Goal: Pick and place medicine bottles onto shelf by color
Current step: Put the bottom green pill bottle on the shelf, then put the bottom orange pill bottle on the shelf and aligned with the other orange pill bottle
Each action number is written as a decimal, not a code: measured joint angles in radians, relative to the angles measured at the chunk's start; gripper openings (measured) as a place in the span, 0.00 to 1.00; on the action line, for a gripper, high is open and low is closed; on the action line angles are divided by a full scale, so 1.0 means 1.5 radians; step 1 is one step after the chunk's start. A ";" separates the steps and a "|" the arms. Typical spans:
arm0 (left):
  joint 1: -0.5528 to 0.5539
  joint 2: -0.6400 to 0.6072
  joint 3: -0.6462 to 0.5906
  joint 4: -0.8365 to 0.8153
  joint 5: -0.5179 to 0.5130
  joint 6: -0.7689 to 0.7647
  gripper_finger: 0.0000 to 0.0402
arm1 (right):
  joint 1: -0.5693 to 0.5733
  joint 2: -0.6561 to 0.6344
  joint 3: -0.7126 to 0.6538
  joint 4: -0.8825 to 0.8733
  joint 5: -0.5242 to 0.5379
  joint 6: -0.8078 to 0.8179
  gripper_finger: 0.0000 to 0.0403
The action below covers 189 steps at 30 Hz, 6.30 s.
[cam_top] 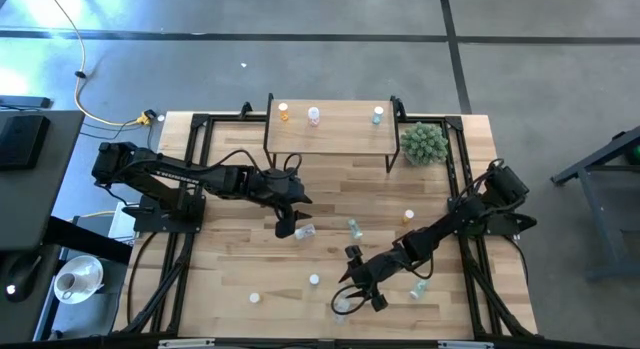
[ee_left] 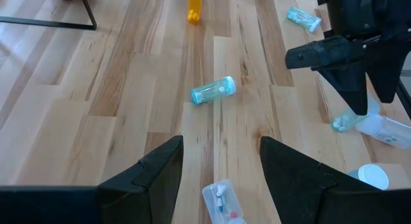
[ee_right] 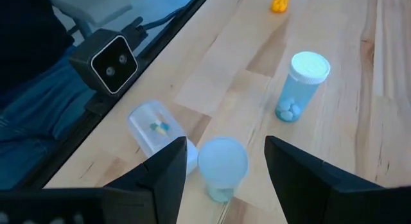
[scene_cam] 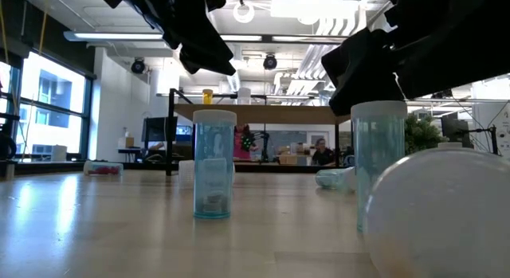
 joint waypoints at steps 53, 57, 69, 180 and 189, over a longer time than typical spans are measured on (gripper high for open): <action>0.001 -0.226 0.000 -0.193 -0.155 0.022 0.49 | -0.334 -0.389 0.024 0.001 0.176 -0.347 0.28; 0.001 -0.226 0.000 -0.201 -0.154 0.022 0.49 | -0.433 -0.392 0.072 -0.003 0.175 -0.343 0.28; 0.001 -0.225 0.000 -0.211 -0.155 0.022 0.49 | -0.624 -0.326 0.198 -0.169 0.168 -0.188 0.28; -0.289 -0.209 -0.001 -0.289 -0.261 -0.276 0.49 | -0.520 -0.314 0.239 -0.654 -0.019 -0.026 0.40; -0.395 -0.134 -0.001 -0.285 -0.267 -0.335 0.49 | -0.399 -0.324 0.155 -0.540 -0.002 0.001 0.40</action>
